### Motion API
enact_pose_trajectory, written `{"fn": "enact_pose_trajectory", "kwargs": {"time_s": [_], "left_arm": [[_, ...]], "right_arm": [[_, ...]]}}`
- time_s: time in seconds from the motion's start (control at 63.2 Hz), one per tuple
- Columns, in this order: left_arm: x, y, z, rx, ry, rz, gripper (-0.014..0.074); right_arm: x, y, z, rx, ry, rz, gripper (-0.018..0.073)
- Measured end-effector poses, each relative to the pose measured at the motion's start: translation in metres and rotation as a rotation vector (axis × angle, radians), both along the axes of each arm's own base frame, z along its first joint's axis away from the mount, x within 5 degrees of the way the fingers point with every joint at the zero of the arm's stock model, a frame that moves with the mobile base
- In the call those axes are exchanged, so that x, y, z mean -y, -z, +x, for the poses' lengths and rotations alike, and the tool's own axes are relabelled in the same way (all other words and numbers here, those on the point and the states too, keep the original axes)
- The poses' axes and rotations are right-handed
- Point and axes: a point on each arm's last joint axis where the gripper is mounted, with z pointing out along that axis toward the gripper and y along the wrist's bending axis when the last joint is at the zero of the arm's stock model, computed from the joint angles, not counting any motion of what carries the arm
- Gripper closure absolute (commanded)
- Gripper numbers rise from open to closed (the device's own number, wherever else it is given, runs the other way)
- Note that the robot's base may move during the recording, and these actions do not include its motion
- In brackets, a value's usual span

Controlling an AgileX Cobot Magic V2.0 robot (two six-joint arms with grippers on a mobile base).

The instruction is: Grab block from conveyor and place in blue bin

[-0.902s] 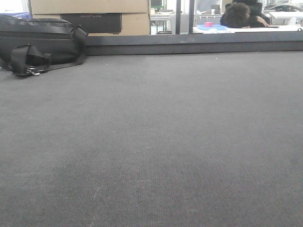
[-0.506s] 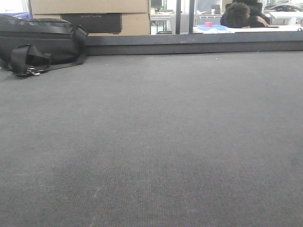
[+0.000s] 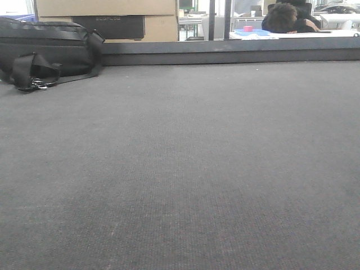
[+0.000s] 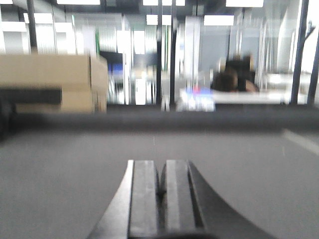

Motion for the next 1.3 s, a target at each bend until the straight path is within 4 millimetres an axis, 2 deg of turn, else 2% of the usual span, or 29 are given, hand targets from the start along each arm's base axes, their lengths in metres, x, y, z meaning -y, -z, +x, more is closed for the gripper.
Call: {"fn": "enact_pose_trajectory", "kwargs": {"time_s": [0.063, 0.206, 0.332, 0.491, 0.633, 0.807, 0.949, 1.123, 1.297], "left_arm": [[0.0, -0.014, -0.003, 0.027, 0.0, 0.001, 0.0708], [0.0, -0.057, -0.016, 0.057, 0.0, 0.002, 0.0708], [0.001, -0.093, -0.024, -0.001, -0.002, 0.005, 0.0708], [0.001, -0.135, -0.018, -0.106, 0.0, -0.003, 0.0708], [0.0, -0.163, 0.009, -0.301, 0.0, -0.009, 0.0708], [-0.002, -0.18, 0.054, -0.6, 0.0, -0.017, 0.0708], [-0.002, -0.181, 0.085, -0.725, 0.0, -0.021, 0.0708], [-0.004, -0.164, 0.121, -0.843, 0.0, -0.025, 0.0708], [-0.004, -0.148, 0.143, -0.93, 0.0, -0.027, 0.0708]], "right_arm": [[0.0, -0.012, -0.003, 0.033, 0.0, 0.002, 0.0721], [0.0, -0.065, -0.02, 0.115, -0.007, 0.005, 0.0721], [0.0, -0.105, -0.028, 0.05, -0.019, -0.002, 0.0721], [-0.002, -0.139, -0.012, -0.16, -0.032, -0.018, 0.0721], [-0.005, -0.159, 0.014, -0.383, -0.047, -0.029, 0.0721], [-0.009, -0.17, 0.057, -0.713, -0.065, -0.048, 0.0721], [-0.011, -0.167, 0.086, -0.943, -0.076, -0.061, 0.0721], [-0.013, -0.143, 0.125, -1.148, -0.082, -0.067, 0.0721], [-0.015, -0.114, 0.162, -1.283, -0.082, -0.068, 0.0721]]}}
